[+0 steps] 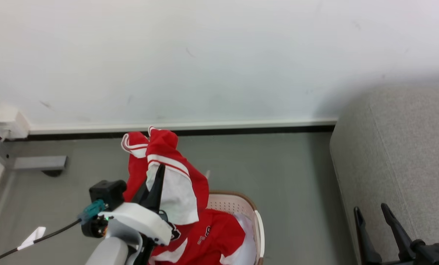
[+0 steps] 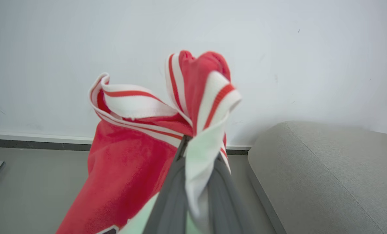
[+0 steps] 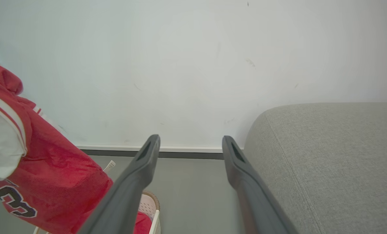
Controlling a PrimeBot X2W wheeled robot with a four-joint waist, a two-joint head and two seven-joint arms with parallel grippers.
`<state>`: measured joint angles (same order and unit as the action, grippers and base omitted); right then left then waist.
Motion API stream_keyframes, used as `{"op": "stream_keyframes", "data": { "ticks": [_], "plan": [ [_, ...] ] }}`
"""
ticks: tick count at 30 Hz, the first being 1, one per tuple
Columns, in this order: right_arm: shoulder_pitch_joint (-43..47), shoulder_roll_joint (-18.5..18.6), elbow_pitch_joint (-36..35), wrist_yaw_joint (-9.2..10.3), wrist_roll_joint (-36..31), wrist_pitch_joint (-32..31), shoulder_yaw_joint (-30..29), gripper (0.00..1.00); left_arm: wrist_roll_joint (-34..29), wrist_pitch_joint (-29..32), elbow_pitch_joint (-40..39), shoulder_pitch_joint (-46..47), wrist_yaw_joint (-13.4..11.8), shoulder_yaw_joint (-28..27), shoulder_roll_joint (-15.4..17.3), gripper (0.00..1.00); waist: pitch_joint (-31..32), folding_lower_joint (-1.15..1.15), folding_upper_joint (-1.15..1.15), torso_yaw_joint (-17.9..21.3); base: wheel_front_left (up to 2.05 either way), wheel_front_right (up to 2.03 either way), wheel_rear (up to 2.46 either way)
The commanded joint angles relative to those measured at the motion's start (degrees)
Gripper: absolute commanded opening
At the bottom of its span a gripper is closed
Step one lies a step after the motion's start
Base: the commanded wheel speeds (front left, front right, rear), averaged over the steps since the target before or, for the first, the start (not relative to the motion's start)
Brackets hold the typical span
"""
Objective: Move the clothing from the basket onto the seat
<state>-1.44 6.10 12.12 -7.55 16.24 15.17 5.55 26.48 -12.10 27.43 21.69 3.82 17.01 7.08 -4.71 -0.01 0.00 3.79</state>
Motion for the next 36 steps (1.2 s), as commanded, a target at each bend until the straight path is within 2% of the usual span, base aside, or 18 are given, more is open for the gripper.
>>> {"op": "stream_keyframes", "data": {
  "ticks": [1,9,19,29,36],
  "plan": [
    [1.3,0.6,0.0,0.12,-0.3,0.0,-0.1,1.00,-0.2,0.7,-2.1,-1.9,-0.3,0.0,1.1,0.00,2.3,0.01,0.00,-0.7,0.00,0.00,0.00],
    [4.5,1.4,-1.1,0.12,-0.6,0.0,-1.1,1.00,0.5,4.4,-11.0,-8.2,-1.6,0.0,4.3,0.00,6.1,0.01,0.00,-1.1,0.00,0.00,0.00],
    [5.4,1.4,-2.0,0.12,-0.8,0.0,-1.3,1.00,1.2,6.9,-18.1,-11.4,-3.1,0.4,5.5,0.00,6.4,0.01,0.00,-1.9,0.00,0.00,0.00],
    [3.2,2.8,-2.7,0.12,-0.1,0.0,0.8,1.00,1.3,8.5,-23.0,-11.1,-2.0,2.4,5.4,0.00,5.9,0.01,0.00,-1.0,0.00,0.00,0.00],
    [0.2,6.9,-5.2,0.12,1.1,0.0,6.3,1.00,0.2,10.1,-25.3,-8.8,0.2,6.9,4.2,0.00,5.7,0.01,0.00,0.8,0.00,0.00,0.00]
  ]
}}
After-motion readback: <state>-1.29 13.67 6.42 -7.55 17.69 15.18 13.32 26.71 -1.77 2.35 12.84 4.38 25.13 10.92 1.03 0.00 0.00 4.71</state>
